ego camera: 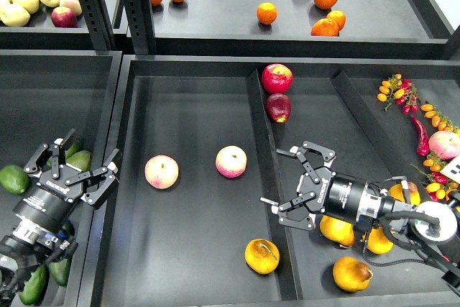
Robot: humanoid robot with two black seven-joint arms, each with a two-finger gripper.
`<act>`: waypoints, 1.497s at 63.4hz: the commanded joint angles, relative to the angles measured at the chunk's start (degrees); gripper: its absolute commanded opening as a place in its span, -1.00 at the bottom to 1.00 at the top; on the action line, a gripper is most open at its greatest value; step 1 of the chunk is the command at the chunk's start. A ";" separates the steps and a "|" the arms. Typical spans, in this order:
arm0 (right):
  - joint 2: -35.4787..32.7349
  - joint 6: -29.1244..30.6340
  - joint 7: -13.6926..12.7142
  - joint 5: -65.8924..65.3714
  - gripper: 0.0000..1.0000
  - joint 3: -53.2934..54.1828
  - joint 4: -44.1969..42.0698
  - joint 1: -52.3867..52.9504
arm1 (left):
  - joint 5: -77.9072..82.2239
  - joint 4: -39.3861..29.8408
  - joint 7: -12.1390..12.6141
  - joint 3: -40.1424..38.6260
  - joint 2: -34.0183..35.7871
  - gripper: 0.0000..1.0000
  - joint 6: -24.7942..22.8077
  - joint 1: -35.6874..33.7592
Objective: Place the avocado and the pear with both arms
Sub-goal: 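Lower the right gripper around the yellow pear and close it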
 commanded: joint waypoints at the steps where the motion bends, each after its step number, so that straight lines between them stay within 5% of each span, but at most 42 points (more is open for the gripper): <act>1: -0.66 -1.66 -0.73 -1.49 1.00 -4.99 -1.34 4.53 | 5.36 -0.09 0.01 -1.59 -3.61 0.98 0.00 1.67; 95: 6.45 -3.60 -0.73 -10.55 0.99 -24.60 -14.61 8.41 | 8.09 -1.32 0.01 -0.36 -3.61 0.99 0.00 2.55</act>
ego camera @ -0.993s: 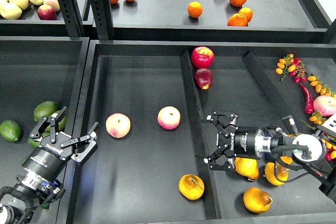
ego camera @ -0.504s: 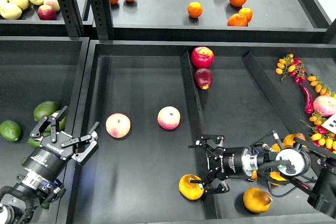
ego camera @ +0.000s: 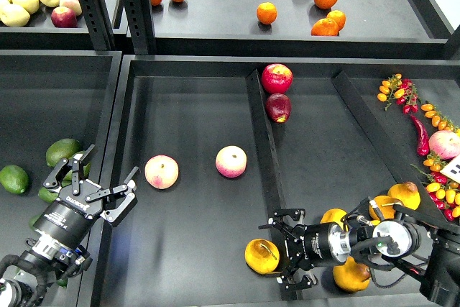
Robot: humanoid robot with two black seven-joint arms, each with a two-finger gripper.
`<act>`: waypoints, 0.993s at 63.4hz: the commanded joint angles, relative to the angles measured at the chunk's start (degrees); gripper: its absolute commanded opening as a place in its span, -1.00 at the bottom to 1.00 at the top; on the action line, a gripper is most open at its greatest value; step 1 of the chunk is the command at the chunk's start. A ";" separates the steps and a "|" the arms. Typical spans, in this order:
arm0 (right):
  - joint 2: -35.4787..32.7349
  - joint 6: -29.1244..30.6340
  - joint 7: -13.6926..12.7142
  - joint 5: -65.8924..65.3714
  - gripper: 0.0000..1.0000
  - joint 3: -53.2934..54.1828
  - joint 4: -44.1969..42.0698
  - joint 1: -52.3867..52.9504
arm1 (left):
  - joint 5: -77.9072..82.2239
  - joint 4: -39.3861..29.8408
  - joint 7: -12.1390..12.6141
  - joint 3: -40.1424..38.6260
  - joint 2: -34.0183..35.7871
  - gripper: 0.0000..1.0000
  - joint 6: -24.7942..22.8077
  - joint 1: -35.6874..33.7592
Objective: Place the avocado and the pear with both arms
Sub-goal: 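Lower the right gripper around the yellow pear and close it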
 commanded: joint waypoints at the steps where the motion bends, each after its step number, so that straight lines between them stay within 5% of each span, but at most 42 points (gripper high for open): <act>1: 1.01 0.09 0.00 -0.11 0.99 -0.18 -2.01 -0.05 | 0.00 0.03 0.00 -0.07 0.00 0.99 0.00 0.00; 63: 7.17 0.61 0.00 -0.29 0.99 0.43 -10.54 -0.40 | 0.00 -0.15 0.00 0.02 0.00 0.99 0.00 0.09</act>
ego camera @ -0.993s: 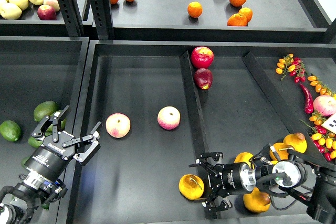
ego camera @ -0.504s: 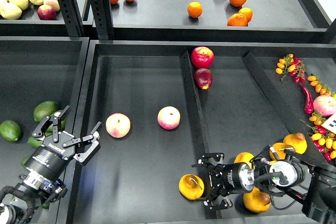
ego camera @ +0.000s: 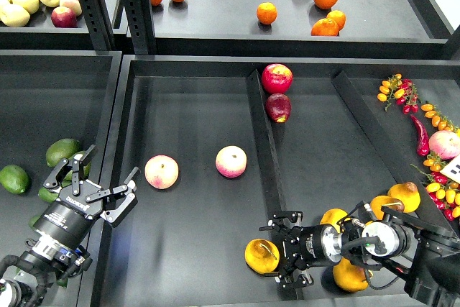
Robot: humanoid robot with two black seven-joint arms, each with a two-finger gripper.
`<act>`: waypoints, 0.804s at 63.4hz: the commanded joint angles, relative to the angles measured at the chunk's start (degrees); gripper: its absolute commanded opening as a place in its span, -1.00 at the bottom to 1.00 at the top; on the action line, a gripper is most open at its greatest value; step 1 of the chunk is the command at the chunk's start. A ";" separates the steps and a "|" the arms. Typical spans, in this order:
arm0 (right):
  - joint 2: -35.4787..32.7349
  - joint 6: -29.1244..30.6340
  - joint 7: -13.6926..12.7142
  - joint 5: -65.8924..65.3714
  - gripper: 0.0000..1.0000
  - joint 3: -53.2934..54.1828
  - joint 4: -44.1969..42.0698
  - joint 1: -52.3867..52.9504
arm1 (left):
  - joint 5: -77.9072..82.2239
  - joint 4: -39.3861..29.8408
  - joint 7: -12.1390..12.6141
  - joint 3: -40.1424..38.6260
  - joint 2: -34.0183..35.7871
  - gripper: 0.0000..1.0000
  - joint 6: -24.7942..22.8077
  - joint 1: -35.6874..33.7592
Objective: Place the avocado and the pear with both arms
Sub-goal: 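Lower the right gripper around the yellow pear and close it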
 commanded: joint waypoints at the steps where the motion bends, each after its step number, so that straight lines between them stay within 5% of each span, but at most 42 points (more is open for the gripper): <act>1: 1.00 0.09 0.00 -0.11 0.99 -0.05 -1.49 0.00 | 0.00 -0.03 0.00 0.01 0.00 0.99 0.00 -0.07; 29: 3.99 0.18 0.00 -3.10 0.97 0.39 -5.02 0.09 | 0.00 -0.91 0.00 0.10 0.00 0.99 0.00 0.72; 51: 5.84 0.00 0.00 -3.28 0.41 0.66 -6.60 0.17 | 0.00 -1.26 0.00 0.01 0.00 0.99 0.00 1.16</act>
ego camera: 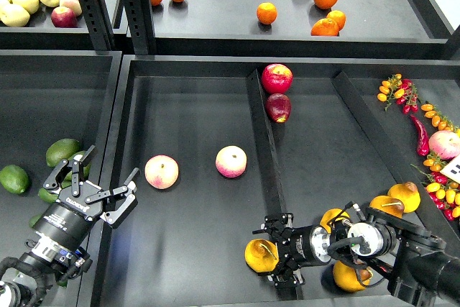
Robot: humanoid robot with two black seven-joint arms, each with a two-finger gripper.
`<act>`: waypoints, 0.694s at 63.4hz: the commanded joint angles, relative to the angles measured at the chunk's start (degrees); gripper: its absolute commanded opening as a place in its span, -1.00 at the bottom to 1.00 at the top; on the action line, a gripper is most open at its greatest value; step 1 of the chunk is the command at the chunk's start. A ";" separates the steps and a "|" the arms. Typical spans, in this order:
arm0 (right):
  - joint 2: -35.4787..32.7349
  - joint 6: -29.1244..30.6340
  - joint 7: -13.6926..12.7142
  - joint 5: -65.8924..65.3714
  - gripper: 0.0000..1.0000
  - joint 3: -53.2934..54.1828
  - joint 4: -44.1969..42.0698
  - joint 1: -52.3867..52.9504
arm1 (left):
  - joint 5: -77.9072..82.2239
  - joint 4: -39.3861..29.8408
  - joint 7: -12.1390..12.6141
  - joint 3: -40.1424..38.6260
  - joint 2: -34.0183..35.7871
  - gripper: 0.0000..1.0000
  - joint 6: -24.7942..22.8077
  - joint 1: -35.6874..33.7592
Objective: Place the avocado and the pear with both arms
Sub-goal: 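Lower the right gripper around the yellow pear and close it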
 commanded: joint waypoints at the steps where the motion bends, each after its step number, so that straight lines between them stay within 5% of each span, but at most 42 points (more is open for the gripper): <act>1: 0.37 -0.09 0.00 0.07 0.38 0.11 -0.15 0.02 | 0.00 -0.12 0.00 -0.07 0.00 0.99 0.00 0.35; 16: 0.37 0.17 0.00 -0.01 -0.25 1.69 -0.15 -0.15 | 0.00 -0.12 0.00 -0.07 0.00 0.99 0.00 0.44; 44: 0.72 0.43 0.00 0.25 -0.58 4.94 0.46 -0.59 | 0.00 -0.04 0.00 0.11 0.00 0.99 0.00 0.35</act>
